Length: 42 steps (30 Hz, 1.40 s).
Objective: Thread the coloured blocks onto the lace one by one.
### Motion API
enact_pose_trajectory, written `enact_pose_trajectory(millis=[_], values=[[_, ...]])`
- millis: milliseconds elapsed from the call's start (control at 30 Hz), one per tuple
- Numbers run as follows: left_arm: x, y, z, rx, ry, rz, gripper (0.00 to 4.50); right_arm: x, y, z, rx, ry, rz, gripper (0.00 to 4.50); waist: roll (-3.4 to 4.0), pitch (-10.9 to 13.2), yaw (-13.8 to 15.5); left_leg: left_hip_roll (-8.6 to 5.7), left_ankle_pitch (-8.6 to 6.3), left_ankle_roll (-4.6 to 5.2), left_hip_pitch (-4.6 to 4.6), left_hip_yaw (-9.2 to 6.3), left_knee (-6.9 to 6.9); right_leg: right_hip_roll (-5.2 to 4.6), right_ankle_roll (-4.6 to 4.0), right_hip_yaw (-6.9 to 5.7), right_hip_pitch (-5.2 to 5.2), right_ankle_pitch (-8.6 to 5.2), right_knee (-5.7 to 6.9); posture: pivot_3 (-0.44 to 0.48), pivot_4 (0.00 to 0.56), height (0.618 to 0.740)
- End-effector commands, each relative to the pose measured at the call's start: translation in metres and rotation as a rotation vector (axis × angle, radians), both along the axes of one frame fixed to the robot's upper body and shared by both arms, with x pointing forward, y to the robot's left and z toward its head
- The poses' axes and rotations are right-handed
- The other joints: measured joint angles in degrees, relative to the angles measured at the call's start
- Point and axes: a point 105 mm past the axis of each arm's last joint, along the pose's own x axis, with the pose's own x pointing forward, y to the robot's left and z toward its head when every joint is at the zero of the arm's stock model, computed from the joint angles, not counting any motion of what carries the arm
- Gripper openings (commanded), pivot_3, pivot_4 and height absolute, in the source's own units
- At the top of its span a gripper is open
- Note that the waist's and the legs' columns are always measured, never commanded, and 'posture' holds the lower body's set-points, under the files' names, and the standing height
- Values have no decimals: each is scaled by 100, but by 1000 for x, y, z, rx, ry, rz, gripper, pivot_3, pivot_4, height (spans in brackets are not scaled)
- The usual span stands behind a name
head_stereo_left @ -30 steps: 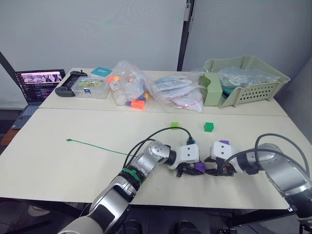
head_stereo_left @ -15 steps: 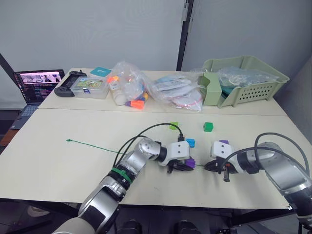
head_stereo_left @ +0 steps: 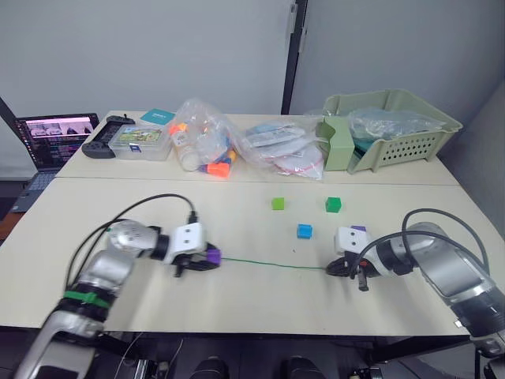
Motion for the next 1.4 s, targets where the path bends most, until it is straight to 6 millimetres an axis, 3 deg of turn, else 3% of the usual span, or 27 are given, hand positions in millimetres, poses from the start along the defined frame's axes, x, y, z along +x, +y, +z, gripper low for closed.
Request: enact_pose_trajectory(millis=[33, 233, 267, 400, 467, 500, 567, 667, 833, 900, 967, 1133, 1300, 1400], values=[[-6, 62, 6, -25, 26, 175, 1375, 3, 3, 8, 8, -25, 30, 0, 1, 0, 5, -1, 0, 0, 1, 1, -2, 0, -2, -4, -2, -1, 1, 0, 150, 740], [-22, 123, -1, 1, 46, 348, 1375, 8, 7, 8, 11, -30, 52, 0, 1, 0, 61, -2, 0, 0, 0, 12, -4, -11, -3, -10, -1, -2, 0, 0, 150, 740], [-23, 127, 1, -10, 49, 362, 2175, 9, 8, 8, 12, -30, 54, 0, 1, 0, 52, -2, 0, 0, 0, 12, -4, -8, -3, -11, -2, -2, 0, 0, 150, 740], [-18, 131, 18, -28, 19, 362, 3414, 11, 9, 8, 13, -29, 61, 0, 1, 0, 41, -4, 0, 0, -6, 15, -4, -2, -3, -12, -15, -2, 7, 0, 150, 740], [-6, 121, 40, -77, -34, 334, 4067, 10, 10, 9, 11, -21, 69, 0, -7, 3, 46, -2, 0, 0, -11, 17, -4, -1, -4, -12, -20, -1, 10, 0, 150, 740], [1, 113, 53, -124, -60, 317, 4418, 10, 10, 9, 10, -17, 73, 0, -9, 4, 59, -2, 0, 0, -14, 15, -4, 1, -6, -13, -21, 0, 9, 0, 150, 740], [16, 87, 84, -285, -104, 271, 4467, 10, 10, 11, 8, -14, 79, 0, -10, 5, 109, -4, 1, -1, -23, 11, 5, -1, -6, -19, -21, 0, 10, 0, 150, 740], [16, 22, 99, -373, -70, 76, 4467, 8, 12, 15, 7, -10, 93, 0, -10, 4, 138, -4, 0, -1, -37, 6, 21, -9, 2, -20, -21, 5, 10, 0, 150, 740], [-1, -75, 85, -385, -12, -143, 4467, 2, 21, 22, 29, 5, 102, 0, -11, 4, 86, -6, -1, -1, -44, 2, 21, -12, 13, -8, -23, 12, 10, 0, 150, 740], [0, -101, 79, -396, -27, -168, 4467, 0, 22, 23, 30, 7, 101, 0, -11, 4, 81, -9, -1, -1, -46, 2, 21, -6, 11, -9, -28, 13, 10, 0, 150, 740], [0, -130, 59, -370, -17, -195, 4467, -1, 24, 24, 33, 7, 99, 0, -11, 4, 56, -8, -1, -1, -48, 1, 25, 3, 8, -9, -29, 15, 9, 0, 150, 740], [4, -171, 32, -396, 28, -202, 4467, -8, 27, 27, 33, 10, 97, 0, -11, 4, 47, -10, -1, -1, -46, 2, 27, 4, 7, -6, -29, 15, 9, 0, 150, 740], [-1, -195, 12, -364, 49, -249, 4467, -11, 29, 28, 26, 6, 94, 0, -11, 4, 53, -13, -1, -1, -48, 2, 29, 1, 7, -7, -29, 15, 8, 0, 150, 740], [-6, -207, 10, -391, 71, -276, 3564, -10, 29, 28, 20, 0, 85, 0, -11, 5, 54, -14, -1, -1, -49, 2, 30, -2, 7, -6, -28, 15, 8, 0, 150, 740]])
